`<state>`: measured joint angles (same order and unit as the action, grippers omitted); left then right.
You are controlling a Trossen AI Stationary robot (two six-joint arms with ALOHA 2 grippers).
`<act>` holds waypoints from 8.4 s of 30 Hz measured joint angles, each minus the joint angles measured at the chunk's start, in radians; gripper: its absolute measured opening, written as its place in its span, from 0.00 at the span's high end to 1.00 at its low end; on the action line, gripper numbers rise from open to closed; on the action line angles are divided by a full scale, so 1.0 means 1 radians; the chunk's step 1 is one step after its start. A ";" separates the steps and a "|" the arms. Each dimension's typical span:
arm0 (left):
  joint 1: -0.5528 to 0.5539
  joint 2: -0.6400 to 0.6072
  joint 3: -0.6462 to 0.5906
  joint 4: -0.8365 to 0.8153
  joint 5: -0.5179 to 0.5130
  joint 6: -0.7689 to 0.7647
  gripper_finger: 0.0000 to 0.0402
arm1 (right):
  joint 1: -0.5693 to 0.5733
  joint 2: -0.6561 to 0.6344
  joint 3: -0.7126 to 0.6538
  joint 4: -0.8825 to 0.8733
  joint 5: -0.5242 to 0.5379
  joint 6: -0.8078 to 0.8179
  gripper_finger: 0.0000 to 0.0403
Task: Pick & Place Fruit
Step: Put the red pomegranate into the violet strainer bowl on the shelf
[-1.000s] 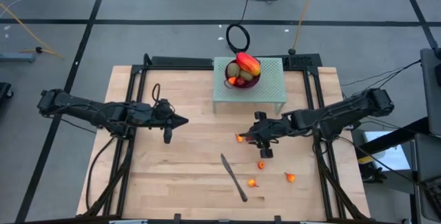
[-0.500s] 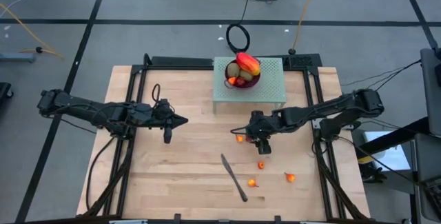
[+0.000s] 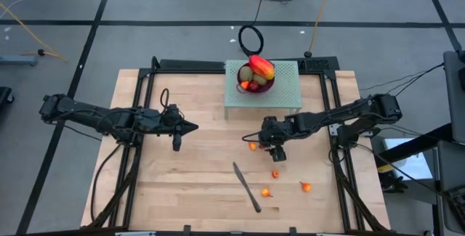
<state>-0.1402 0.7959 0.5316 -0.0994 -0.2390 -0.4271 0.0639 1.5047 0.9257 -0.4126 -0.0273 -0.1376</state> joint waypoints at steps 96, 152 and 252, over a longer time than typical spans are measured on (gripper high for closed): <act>0.001 0.000 0.001 0.000 -0.029 -0.024 0.95 | -0.058 0.084 -0.125 0.241 -0.048 -0.065 0.20; 0.001 0.000 0.001 0.075 -0.029 0.048 0.95 | -0.059 -0.327 0.013 0.483 0.135 0.198 0.47; 0.001 0.000 0.000 0.083 -0.033 0.030 0.95 | -0.405 -0.071 0.369 0.039 0.206 -0.091 0.45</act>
<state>-0.1390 0.7963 0.5320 -0.0162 -0.2718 -0.3973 -0.3412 1.4341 1.2949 -0.3737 0.1785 -0.2288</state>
